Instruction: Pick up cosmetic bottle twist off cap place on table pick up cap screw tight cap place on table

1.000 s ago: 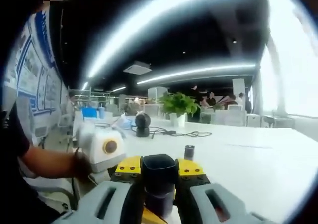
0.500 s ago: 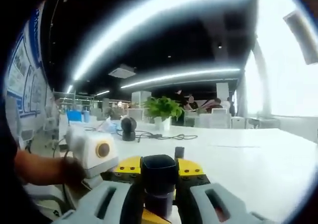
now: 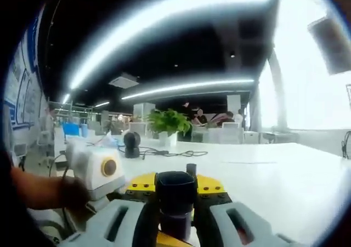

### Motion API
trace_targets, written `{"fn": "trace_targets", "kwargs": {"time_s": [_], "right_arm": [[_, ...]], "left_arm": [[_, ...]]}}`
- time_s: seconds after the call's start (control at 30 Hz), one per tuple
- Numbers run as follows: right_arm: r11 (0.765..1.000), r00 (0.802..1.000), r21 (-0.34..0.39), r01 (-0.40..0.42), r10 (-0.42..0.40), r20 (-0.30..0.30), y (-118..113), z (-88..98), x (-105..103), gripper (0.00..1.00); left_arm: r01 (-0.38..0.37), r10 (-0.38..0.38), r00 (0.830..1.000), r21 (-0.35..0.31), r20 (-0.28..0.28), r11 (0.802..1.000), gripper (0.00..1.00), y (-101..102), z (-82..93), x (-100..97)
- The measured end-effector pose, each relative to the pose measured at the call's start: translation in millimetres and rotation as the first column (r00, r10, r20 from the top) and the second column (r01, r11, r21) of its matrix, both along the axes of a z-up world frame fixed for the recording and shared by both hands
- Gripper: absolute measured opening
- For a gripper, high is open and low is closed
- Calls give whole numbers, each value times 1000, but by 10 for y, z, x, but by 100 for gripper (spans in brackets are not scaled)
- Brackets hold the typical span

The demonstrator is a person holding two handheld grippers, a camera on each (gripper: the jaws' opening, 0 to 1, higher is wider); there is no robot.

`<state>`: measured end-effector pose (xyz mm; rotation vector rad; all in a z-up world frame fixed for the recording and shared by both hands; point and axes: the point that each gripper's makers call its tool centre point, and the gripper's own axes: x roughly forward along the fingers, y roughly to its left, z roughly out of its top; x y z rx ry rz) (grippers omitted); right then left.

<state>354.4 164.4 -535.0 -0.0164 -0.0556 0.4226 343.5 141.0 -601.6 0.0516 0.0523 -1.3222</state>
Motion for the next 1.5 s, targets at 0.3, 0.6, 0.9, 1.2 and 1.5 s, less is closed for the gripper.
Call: {"fn": "trace_targets", "kwargs": {"time_s": [0.3, 0.6, 0.9, 1.2, 1.5], "right_arm": [[1000, 1000, 2, 15, -15, 11, -25, 0, 5, 18], [993, 995, 67, -95, 94, 26, 10, 91, -7, 22], [970, 972, 57, -236, 236, 14, 5, 239, 23, 25], [891, 890, 7, -455, 455, -25, 102, 265, -85, 34], [835, 837, -61, -548, 546, -35, 116, 215, -65, 27]], "left_arm": [[-1, 1, 1000, -1, -1, 1000, 14, 1, -3, 3], [0, 0, 1000, -1, 0, 1000, 14, 1, -6, 3], [0, 0, 1000, -2, -4, 1000, 14, 1, -5, 2], [1, -1, 1000, -2, -2, 1000, 14, -3, 2, -4], [-1, 0, 1000, -3, -3, 1000, 14, 0, -1, 7]]}}
